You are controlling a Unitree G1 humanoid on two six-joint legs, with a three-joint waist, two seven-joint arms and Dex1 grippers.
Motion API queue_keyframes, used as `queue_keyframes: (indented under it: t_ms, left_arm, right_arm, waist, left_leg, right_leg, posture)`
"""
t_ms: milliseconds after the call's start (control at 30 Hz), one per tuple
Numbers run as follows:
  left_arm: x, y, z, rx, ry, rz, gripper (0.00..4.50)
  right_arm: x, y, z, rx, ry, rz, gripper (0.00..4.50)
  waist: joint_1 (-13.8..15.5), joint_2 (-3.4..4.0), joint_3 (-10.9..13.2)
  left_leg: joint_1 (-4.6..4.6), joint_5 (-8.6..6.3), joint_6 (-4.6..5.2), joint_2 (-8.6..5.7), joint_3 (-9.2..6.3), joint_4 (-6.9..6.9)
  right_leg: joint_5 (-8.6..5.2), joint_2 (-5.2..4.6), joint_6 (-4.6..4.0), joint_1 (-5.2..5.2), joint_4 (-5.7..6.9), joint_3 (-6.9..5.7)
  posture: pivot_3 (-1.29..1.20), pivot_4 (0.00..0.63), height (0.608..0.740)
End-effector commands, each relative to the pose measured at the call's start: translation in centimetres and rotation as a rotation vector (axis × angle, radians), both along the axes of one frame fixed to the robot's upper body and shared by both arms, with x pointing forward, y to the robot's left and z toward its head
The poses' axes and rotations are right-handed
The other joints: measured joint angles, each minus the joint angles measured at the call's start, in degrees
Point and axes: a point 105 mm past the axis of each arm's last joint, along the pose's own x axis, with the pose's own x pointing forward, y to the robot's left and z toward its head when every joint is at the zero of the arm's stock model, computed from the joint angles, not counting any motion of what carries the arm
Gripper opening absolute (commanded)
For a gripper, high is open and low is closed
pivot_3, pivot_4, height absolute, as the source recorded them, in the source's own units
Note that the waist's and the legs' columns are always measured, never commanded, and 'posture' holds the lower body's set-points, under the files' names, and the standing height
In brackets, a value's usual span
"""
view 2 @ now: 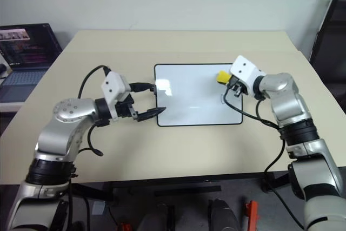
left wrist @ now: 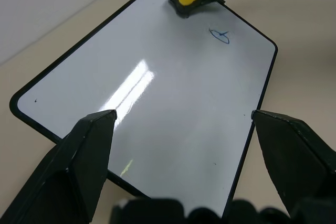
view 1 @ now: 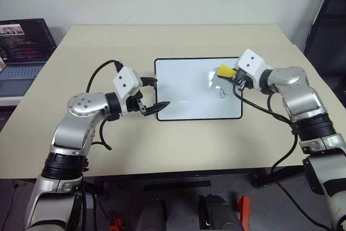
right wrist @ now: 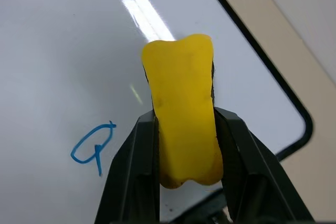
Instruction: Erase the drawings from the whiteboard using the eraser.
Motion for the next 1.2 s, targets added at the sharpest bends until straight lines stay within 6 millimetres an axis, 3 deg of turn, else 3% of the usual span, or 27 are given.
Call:
queue_keyframes:
  t_ms: [33,200,333,500,600,767,867,933,1067,1200]
  left_arm:
    - [-0.4,-0.1,1.0,0.004,-0.048,-0.007,4.5]
    - [-0.4,0.0,0.8,0.007,-0.046,-0.001,4.5]
    - [-0.4,-0.2,0.8,0.002,-0.048,-0.001,4.5]
    - [-0.4,-0.1,0.8,0.005,-0.052,0.005,4.5]
    - [-0.4,0.0,0.7,0.006,-0.052,0.008,4.5]
    - [-0.4,0.0,0.7,0.006,-0.053,0.012,4.5]
    - [-0.4,0.2,0.8,0.009,-0.054,0.019,4.5]
    - [-0.4,0.3,0.8,0.01,-0.054,0.021,4.5]
    - [-0.4,0.1,0.8,0.008,-0.054,0.017,4.5]
    - [-0.3,-0.1,0.8,0.007,-0.055,0.014,4.5]
  right_arm:
    - [0.5,-0.3,1.5,-0.033,-0.054,-0.005,1.11]
    - [0.6,-1.3,0.0,-0.086,-0.008,-0.03,1.11]
    - [0.1,-3.3,-1.1,-0.146,0.035,-0.054,1.1]
    - [-0.5,-5.3,-1.8,-0.182,0.065,-0.078,1.1]
    - [-0.5,-5.3,-1.5,-0.177,0.058,-0.077,1.1]
    - [0.1,-3.2,-0.6,-0.152,0.021,-0.036,1.1]
    - [0.5,0.7,0.8,-0.1,-0.028,0.042,1.1]
    - [0.6,1.9,1.1,-0.084,-0.04,0.058,1.1]
    - [0.9,3.6,1.4,-0.064,-0.053,0.072,1.1]
    - [1.0,4.0,1.4,-0.061,-0.059,0.066,1.1]
  waist:
    - [0.0,0.0,0.0]
    - [-0.1,0.0,0.0]
    - [0.2,-0.02,0.0]
    - [0.3,-0.03,0.0]
    - [0.2,-0.03,0.0]
    - [-0.6,-0.03,0.0]
    - [-1.6,-0.03,0.0]
    - [-1.9,-0.03,0.0]
    - [-1.7,-0.02,0.0]
    - [-1.6,-0.02,0.0]
  left_leg:
    - [0.01,0.0,0.0,0.0,0.01,0.0]
    - [0.05,0.0,0.0,0.0,0.0,0.01]
    - [0.07,0.0,0.0,0.0,-0.02,0.06]
    - [0.3,0.0,0.0,0.0,0.01,0.06]
    - [0.39,0.01,0.0,0.0,0.02,0.07]
    - [0.41,0.01,0.0,0.01,0.06,0.09]
    - [0.45,0.01,0.0,0.06,0.14,0.08]
    - [0.44,0.01,0.0,0.1,0.14,0.08]
    - [0.29,0.01,0.0,0.1,0.07,0.05]
    - [0.23,0.01,0.0,0.08,0.08,0.03]
  right_leg:
    - [0.0,0.0,0.0,0.0,0.0,0.01]
    - [0.0,0.0,0.0,0.02,0.04,0.0]
    - [0.01,0.0,0.02,0.09,0.04,-0.01]
    - [-0.08,0.0,0.19,0.3,0.03,0.02]
    - [-0.11,0.0,0.28,0.36,0.07,0.04]
    - [-0.06,0.01,0.31,0.35,0.08,0.09]
    - [-0.02,0.04,0.3,0.34,0.1,0.17]
    - [0.01,0.1,0.28,0.3,0.14,0.2]
    - [0.02,0.12,0.19,0.17,0.14,0.14]
    - [0.12,0.09,0.03,0.15,0.04,0.14]
  posture:
    - [0.0,0.15,0.74]
    - [0.0,0.15,0.74]
    - [0.0,0.15,0.74]
    - [0.0,0.15,0.74]
    - [0.0,0.15,0.74]
    - [0.0,0.15,0.74]
    - [0.0,0.15,0.74]
    - [0.0,0.15,0.74]
    - [0.0,0.15,0.74]
    - [0.0,0.15,0.74]
